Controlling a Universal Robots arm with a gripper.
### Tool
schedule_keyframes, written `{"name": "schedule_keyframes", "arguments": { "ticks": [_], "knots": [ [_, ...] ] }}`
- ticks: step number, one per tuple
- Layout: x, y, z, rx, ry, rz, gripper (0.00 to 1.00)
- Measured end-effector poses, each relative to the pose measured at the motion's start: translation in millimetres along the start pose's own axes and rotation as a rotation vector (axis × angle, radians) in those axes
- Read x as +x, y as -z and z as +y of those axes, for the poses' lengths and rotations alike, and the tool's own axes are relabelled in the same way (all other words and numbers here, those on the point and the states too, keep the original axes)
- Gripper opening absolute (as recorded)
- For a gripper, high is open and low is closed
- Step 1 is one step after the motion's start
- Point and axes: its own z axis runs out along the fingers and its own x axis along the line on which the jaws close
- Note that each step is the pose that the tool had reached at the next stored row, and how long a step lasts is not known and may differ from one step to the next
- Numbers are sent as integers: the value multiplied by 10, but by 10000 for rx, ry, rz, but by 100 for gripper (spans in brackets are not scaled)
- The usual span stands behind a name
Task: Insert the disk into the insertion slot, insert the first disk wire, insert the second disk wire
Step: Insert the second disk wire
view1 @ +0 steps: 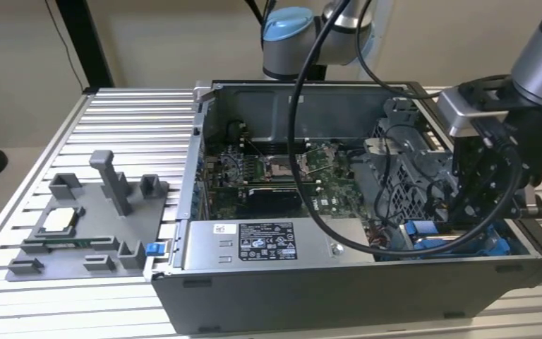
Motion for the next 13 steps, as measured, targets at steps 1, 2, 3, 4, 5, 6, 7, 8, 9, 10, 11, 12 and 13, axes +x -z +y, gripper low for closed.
{"name": "schedule_keyframes", "arguments": {
  "ticks": [1,2,3,4,5,6,7,8,9,10,11,12,13],
  "knots": [
    [0,-5,0,0,0,-1,0],
    [1,-9,0,0,0,0,0],
    [1,-15,0,0,0,1,0],
    [1,-20,0,2,0,1,0],
    [1,-24,0,6,1,1,0],
    [1,-27,0,10,2,2,0],
    [1,-30,0,13,2,2,0],
    [1,-32,0,14,3,2,0],
    [2,-36,1,16,1,1,0],
    [2,-39,1,16,1,-1,0],
    [2,-43,1,17,1,-1,0],
    [2,-46,2,17,1,0,0],
    [2,-50,2,18,1,0,0]
  ]
}}
